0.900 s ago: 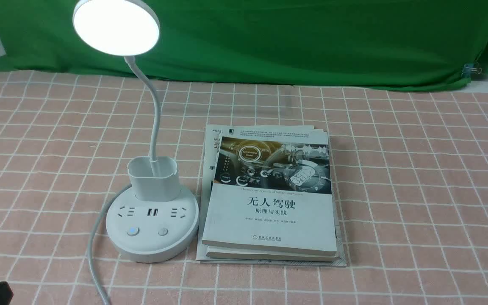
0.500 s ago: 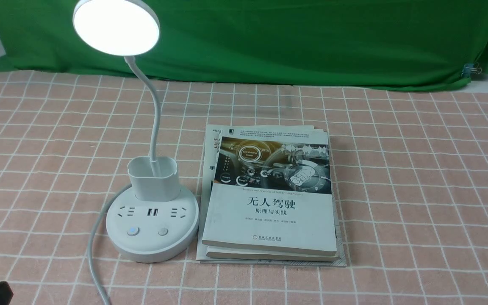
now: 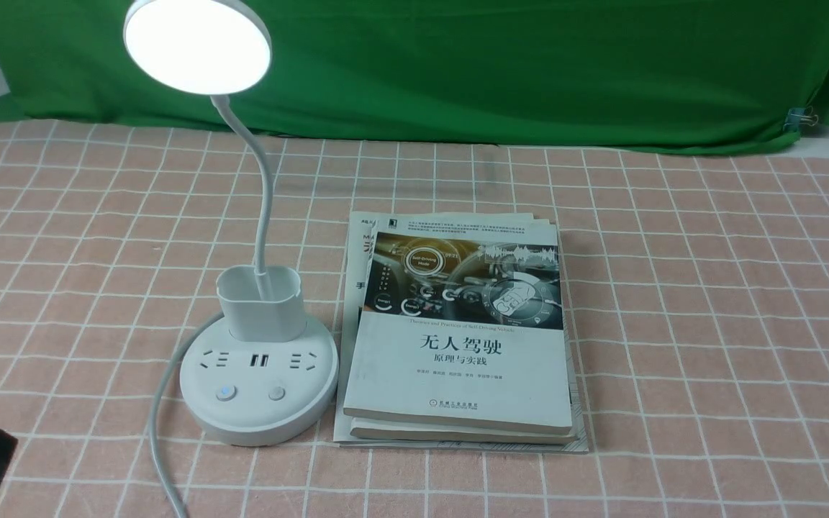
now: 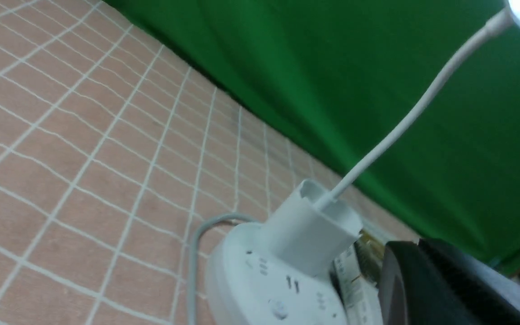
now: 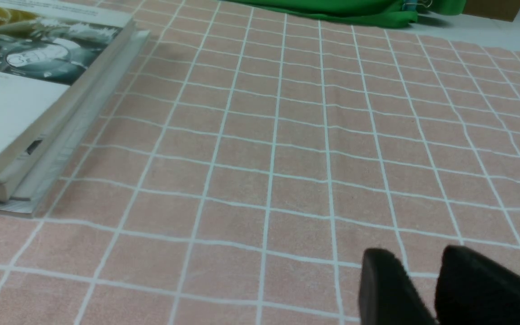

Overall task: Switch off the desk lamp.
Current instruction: Use the left arm to press the button switch on the lamp holder

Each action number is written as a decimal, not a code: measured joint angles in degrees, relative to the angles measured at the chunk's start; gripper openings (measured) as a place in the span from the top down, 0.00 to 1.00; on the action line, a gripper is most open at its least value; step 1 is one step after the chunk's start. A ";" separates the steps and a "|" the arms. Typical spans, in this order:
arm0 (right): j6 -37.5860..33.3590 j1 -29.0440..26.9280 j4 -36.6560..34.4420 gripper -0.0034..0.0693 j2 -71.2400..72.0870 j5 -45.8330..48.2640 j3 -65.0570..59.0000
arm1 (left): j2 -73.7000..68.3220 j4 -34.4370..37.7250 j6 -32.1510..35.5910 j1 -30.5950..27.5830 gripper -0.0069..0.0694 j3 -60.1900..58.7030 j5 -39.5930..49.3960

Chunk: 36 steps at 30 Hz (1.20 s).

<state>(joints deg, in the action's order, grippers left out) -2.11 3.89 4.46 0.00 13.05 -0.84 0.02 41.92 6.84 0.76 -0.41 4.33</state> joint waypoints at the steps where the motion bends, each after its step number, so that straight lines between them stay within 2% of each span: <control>1: 0.00 0.00 0.00 0.62 0.00 0.00 0.00 | 0.00 0.32 0.00 0.00 0.91 0.00 -0.48; 7: 0.00 0.00 0.00 0.62 0.00 0.00 0.00 | 0.00 1.87 -0.93 0.00 0.91 0.00 -8.20; 10: 0.00 0.00 0.00 0.62 0.00 0.00 0.00 | -0.07 2.17 -3.03 0.00 0.91 0.41 -7.15; 13: 0.00 0.00 0.00 0.62 0.00 0.00 0.00 | -3.65 -0.77 -3.06 0.00 0.91 6.15 0.51; 14: 0.00 0.00 0.00 0.62 0.00 0.00 0.00 | -4.12 -1.17 -3.06 0.00 0.91 6.15 0.51; 17: 0.00 0.00 0.00 0.62 0.00 0.00 0.00 | -16.85 -9.35 -3.06 0.00 0.91 19.32 15.61; 23: 0.00 0.00 0.00 0.62 0.00 0.00 0.00 | -38.79 -17.97 0.01 0.00 0.91 34.83 36.31; 27: 0.00 0.00 0.00 0.62 0.00 0.00 0.00 | -50.25 -20.05 3.16 0.68 0.91 39.88 41.57; 31: 0.00 0.00 0.00 0.62 0.00 0.00 0.00 | -58.95 -21.59 3.50 5.03 0.91 42.07 42.41; 36: 0.00 0.00 0.00 0.62 0.00 0.00 0.00 | -70.03 -26.06 1.36 14.82 0.91 44.80 46.19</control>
<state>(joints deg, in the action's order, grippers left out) -2.11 3.89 4.46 0.00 13.05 -0.84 -70.01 15.86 8.20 15.58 44.39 50.52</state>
